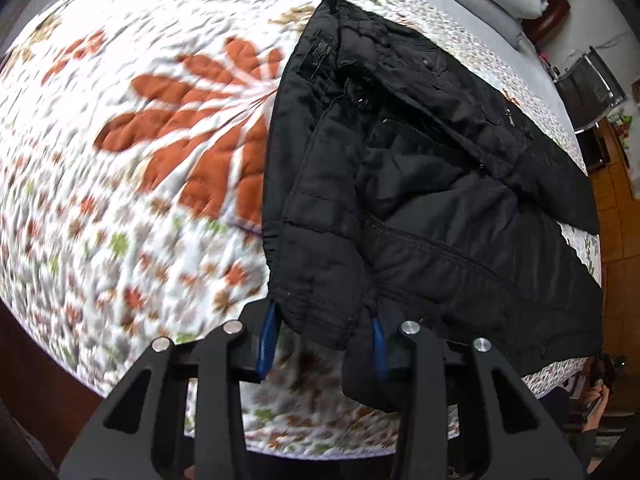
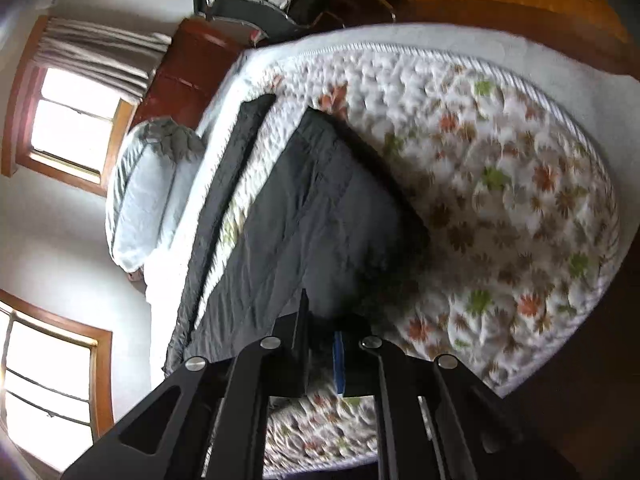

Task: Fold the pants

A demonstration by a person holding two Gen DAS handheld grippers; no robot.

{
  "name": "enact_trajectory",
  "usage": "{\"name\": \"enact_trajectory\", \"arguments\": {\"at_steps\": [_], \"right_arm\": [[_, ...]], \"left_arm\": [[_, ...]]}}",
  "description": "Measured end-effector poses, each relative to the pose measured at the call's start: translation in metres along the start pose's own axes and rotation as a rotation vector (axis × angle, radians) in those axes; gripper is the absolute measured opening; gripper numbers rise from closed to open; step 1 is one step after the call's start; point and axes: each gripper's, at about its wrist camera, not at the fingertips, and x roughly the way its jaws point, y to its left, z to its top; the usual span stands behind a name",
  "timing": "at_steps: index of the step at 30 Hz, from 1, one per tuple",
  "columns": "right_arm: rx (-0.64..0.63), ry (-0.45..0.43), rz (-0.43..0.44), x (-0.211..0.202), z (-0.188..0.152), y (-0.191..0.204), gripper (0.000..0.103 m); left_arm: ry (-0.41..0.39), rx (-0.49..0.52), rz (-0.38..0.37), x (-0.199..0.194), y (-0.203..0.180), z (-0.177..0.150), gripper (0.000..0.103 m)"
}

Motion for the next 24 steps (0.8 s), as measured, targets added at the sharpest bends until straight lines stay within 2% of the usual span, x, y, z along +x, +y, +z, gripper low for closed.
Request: {"name": "enact_trajectory", "arguments": {"at_steps": [2,4,5,6,7,9,10,12,14,15,18,20,22,24], "right_arm": [[-0.016,0.046,-0.074,0.01,-0.006,-0.005,0.016],[-0.05,0.081,-0.111,0.014,-0.002,-0.002,0.022],[-0.069,0.094,-0.144,0.009,0.003,0.007,0.031],[-0.094,0.099,-0.168,0.003,0.007,0.014,0.065],[-0.134,0.093,-0.225,-0.006,0.012,0.024,0.094],[-0.242,0.035,-0.376,-0.029,0.028,0.049,0.095],[-0.287,0.028,-0.397,-0.036,0.037,0.062,0.091],[-0.359,0.04,-0.337,-0.035,0.059,0.096,0.09],[-0.428,0.064,-0.28,-0.016,0.086,0.134,0.09],[-0.435,0.088,-0.216,0.003,0.106,0.157,0.09],[-0.441,0.111,-0.12,0.062,0.154,0.207,0.089],[-0.439,0.147,-0.092,0.112,0.187,0.233,0.089],[-0.455,0.187,-0.104,0.152,0.202,0.251,0.09],[-0.473,0.23,-0.126,0.194,0.221,0.266,0.09]], "left_arm": [[-0.005,-0.042,-0.033,0.0,0.009,0.001,0.038],[-0.014,-0.038,-0.022,-0.003,0.008,-0.001,0.046],[-0.002,-0.011,0.001,-0.007,0.004,-0.003,0.067],[0.016,0.024,0.044,-0.013,0.001,-0.005,0.097],[0.012,0.058,0.115,-0.019,-0.004,-0.006,0.1],[-0.053,0.148,0.303,-0.041,-0.019,-0.007,0.099],[-0.081,0.17,0.32,-0.052,-0.022,-0.004,0.099],[-0.114,0.192,0.254,-0.07,-0.033,0.02,0.099],[-0.11,0.243,0.192,-0.068,-0.049,0.056,0.099],[-0.111,0.268,0.16,-0.064,-0.058,0.081,0.099],[-0.122,0.262,0.112,-0.044,-0.069,0.156,0.099],[-0.118,0.223,0.068,-0.026,-0.065,0.195,0.099],[-0.085,0.166,0.024,-0.001,-0.057,0.226,0.099],[-0.051,0.12,0.01,0.024,-0.051,0.252,0.099]]}}
